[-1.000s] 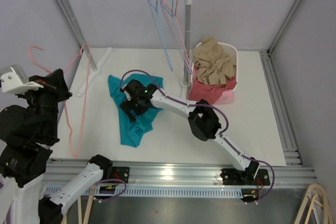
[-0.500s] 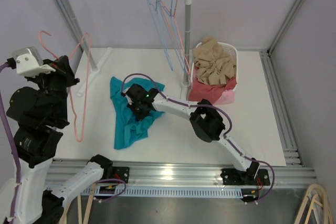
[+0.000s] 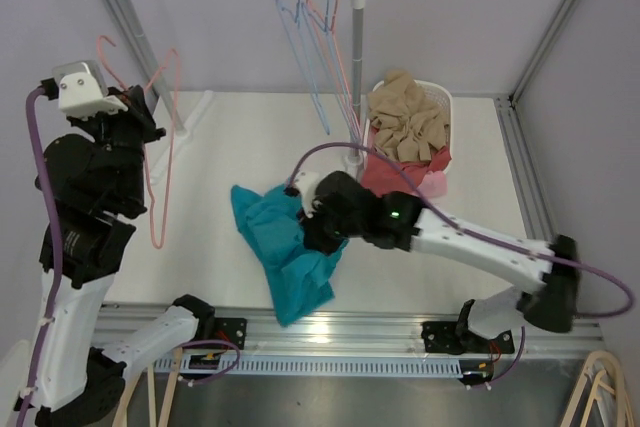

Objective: Remove the t-shirt from the hanger

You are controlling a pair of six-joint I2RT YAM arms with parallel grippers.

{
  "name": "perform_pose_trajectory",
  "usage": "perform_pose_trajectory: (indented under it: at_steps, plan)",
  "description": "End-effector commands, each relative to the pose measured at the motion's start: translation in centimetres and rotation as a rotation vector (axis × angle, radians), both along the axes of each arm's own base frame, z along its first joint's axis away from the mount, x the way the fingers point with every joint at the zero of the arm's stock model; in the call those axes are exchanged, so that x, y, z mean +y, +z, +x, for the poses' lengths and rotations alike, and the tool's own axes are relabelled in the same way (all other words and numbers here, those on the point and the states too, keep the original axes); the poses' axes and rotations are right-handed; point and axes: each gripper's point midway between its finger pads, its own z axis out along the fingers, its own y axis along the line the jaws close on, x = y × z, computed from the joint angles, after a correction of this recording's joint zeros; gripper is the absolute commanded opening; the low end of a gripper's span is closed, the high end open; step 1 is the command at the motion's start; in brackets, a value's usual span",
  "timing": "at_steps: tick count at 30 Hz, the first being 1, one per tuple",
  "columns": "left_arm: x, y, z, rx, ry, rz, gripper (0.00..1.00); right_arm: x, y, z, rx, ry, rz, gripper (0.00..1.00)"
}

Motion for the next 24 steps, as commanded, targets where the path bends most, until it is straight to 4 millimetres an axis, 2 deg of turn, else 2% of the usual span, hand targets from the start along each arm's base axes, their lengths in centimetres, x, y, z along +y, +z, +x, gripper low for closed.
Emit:
perform_pose_trajectory:
  at_steps: [1, 3, 4, 5, 7, 8, 9, 10, 11, 12, 13, 14, 15, 16, 17, 18, 19, 21, 22, 23, 24]
  plan:
    - [-0.1, 1.4, 0.4, -0.031, 0.005, 0.005, 0.01, -4.0, 8.3, 0.4, -0.143, -0.118, 0.198, 0.00]
    - [-0.4, 1.5, 1.0, -0.029, 0.001, 0.008, 0.01, -6.7, 11.4, 1.4, -0.198, -0.208, 0.253, 0.00]
    - [-0.5, 1.6, 1.1, -0.032, -0.001, 0.005, 0.01, -9.1, 14.0, 1.6, -0.254, -0.267, 0.292, 0.00]
    - [-0.7, 1.5, 1.6, -0.022, 0.001, 0.011, 0.01, -10.3, 16.5, 2.0, -0.297, -0.310, 0.335, 0.00]
    - [-0.9, 2.0, 1.9, -0.033, 0.001, 0.006, 0.01, -13.6, 19.5, 3.6, -0.388, -0.433, 0.362, 0.00]
    - [-1.1, 2.3, 2.4, -0.033, 0.002, 0.004, 0.01, -14.3, 20.6, 4.3, -0.415, -0.469, 0.369, 0.00]
    - [-1.3, 2.3, 2.7, -0.031, -0.003, 0.006, 0.01, -15.1, 22.9, 5.0, -0.458, -0.498, 0.395, 0.00]
    - [-1.3, 3.2, 2.7, -0.047, -0.004, 0.001, 0.01, -16.0, 23.8, 6.2, -0.486, -0.540, 0.393, 0.00]
    - [-1.5, 3.4, 3.1, -0.054, -0.006, 0.000, 0.01, -15.8, 24.1, 7.3, -0.500, -0.556, 0.377, 0.00]
    - [-1.8, 3.3, 3.9, -0.044, -0.005, 0.014, 0.01, -16.0, 26.2, 8.2, -0.543, -0.572, 0.408, 0.00]
    - [-1.8, 4.0, 3.9, -0.060, -0.004, 0.012, 0.01, -16.7, 26.9, 9.6, -0.568, -0.614, 0.405, 0.00]
    - [-1.9, 4.1, 4.2, -0.062, -0.001, 0.016, 0.01, -16.4, 27.1, 10.9, -0.578, -0.627, 0.393, 0.00]
    - [-2.0, 4.2, 4.8, -0.067, 0.004, 0.021, 0.01, -16.8, 28.2, 11.8, -0.601, -0.653, 0.412, 0.00]
    - [-1.9, 4.6, 4.9, -0.079, 0.011, 0.019, 0.01, -18.3, 30.1, 13.2, -0.641, -0.708, 0.437, 0.00]
    - [-1.8, 4.8, 5.0, -0.088, 0.014, 0.013, 0.01, -17.9, 30.3, 14.5, -0.635, -0.700, 0.444, 0.00]
    - [-1.7, 4.8, 5.3, -0.086, 0.016, 0.012, 0.01, -18.5, 30.8, 15.5, -0.638, -0.715, 0.450, 0.00]
    - [-1.9, 5.1, 5.3, -0.096, 0.005, 0.008, 0.01, -19.9, 32.2, 17.6, -0.655, -0.770, 0.464, 0.00]
    - [-1.9, 5.1, 5.5, -0.089, 0.003, 0.008, 0.01, -20.4, 33.3, 19.0, -0.661, -0.763, 0.489, 0.00]
    - [-2.0, 5.0, 5.8, -0.084, 0.000, 0.010, 0.01, -22.2, 34.9, 20.0, -0.698, -0.808, 0.504, 0.00]
    - [-1.9, 4.9, 6.0, -0.082, 0.003, 0.011, 0.01, -22.7, 35.1, 21.0, -0.704, -0.820, 0.503, 0.00]
    - [-1.9, 4.9, 6.1, -0.080, 0.005, 0.011, 0.01, -22.5, 34.3, 22.8, -0.683, -0.813, 0.491, 0.00]
